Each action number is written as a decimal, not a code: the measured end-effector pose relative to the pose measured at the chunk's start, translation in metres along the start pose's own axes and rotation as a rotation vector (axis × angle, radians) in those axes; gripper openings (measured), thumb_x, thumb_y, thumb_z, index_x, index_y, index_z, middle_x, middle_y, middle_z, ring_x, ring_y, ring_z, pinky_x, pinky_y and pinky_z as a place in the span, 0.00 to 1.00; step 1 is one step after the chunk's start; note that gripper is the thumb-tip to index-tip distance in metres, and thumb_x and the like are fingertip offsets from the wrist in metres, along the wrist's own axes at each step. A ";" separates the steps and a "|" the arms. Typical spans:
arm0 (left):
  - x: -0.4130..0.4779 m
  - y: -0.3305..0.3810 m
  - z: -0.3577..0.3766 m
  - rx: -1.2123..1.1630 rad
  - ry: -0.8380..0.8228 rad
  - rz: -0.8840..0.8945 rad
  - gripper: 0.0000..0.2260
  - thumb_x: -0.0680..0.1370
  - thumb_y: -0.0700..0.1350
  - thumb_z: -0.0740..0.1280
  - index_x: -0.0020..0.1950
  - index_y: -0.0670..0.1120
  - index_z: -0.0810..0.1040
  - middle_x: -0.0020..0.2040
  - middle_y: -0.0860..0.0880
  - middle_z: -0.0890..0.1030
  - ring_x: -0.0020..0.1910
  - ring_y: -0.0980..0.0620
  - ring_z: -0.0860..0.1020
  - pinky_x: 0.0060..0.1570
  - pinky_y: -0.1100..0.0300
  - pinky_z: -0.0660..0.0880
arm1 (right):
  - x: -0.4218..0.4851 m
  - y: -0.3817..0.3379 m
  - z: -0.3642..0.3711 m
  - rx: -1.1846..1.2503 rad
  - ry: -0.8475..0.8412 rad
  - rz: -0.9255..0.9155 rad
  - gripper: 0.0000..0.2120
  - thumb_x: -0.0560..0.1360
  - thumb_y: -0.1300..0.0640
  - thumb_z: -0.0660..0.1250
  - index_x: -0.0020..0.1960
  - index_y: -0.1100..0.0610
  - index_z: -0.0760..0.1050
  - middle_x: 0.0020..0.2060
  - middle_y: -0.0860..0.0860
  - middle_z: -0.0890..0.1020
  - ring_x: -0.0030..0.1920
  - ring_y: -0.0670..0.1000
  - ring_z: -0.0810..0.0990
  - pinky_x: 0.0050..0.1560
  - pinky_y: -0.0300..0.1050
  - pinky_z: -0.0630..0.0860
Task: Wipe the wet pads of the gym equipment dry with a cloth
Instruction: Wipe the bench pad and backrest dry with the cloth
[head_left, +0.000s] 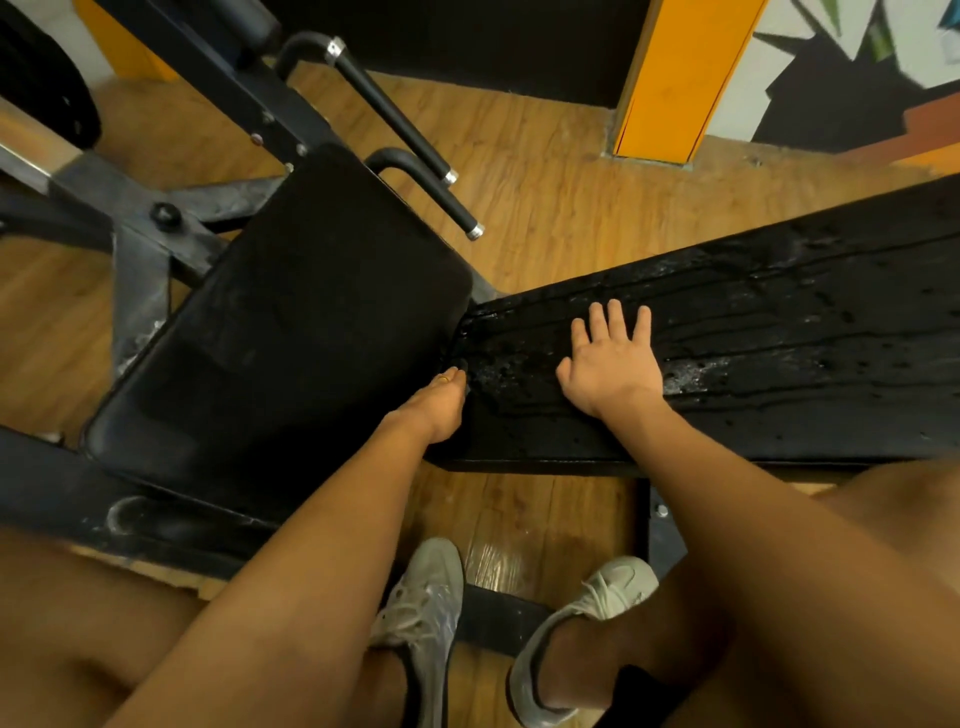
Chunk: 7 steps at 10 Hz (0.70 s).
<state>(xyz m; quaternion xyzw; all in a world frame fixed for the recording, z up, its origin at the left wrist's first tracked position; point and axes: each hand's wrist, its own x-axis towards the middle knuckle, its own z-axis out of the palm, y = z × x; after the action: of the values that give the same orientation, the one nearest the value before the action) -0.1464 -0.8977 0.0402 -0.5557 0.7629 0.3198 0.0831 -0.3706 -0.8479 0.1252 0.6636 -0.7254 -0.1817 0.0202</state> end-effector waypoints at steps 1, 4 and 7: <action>0.017 0.012 -0.007 -0.039 -0.001 0.016 0.25 0.86 0.42 0.51 0.83 0.46 0.48 0.84 0.49 0.47 0.82 0.50 0.48 0.80 0.53 0.48 | 0.001 0.000 0.001 0.011 0.016 -0.003 0.32 0.83 0.43 0.44 0.82 0.58 0.51 0.81 0.60 0.50 0.81 0.62 0.44 0.77 0.69 0.41; 0.073 0.015 -0.089 0.217 -0.227 0.060 0.22 0.87 0.45 0.53 0.82 0.48 0.57 0.81 0.46 0.60 0.78 0.44 0.62 0.74 0.50 0.60 | 0.004 0.000 0.003 0.028 0.051 -0.015 0.32 0.83 0.43 0.44 0.82 0.58 0.51 0.81 0.60 0.51 0.81 0.63 0.45 0.77 0.69 0.42; 0.098 0.041 -0.153 0.329 -0.167 0.284 0.14 0.85 0.42 0.57 0.70 0.46 0.71 0.66 0.44 0.76 0.63 0.44 0.76 0.64 0.45 0.72 | 0.002 -0.002 0.002 0.030 0.071 -0.002 0.32 0.83 0.43 0.45 0.82 0.58 0.52 0.81 0.60 0.51 0.81 0.62 0.45 0.77 0.69 0.43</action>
<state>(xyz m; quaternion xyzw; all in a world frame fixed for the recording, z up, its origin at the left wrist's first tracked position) -0.1844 -1.0572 0.1286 -0.3933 0.8658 0.2446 0.1897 -0.3696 -0.8497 0.1222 0.6705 -0.7263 -0.1474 0.0358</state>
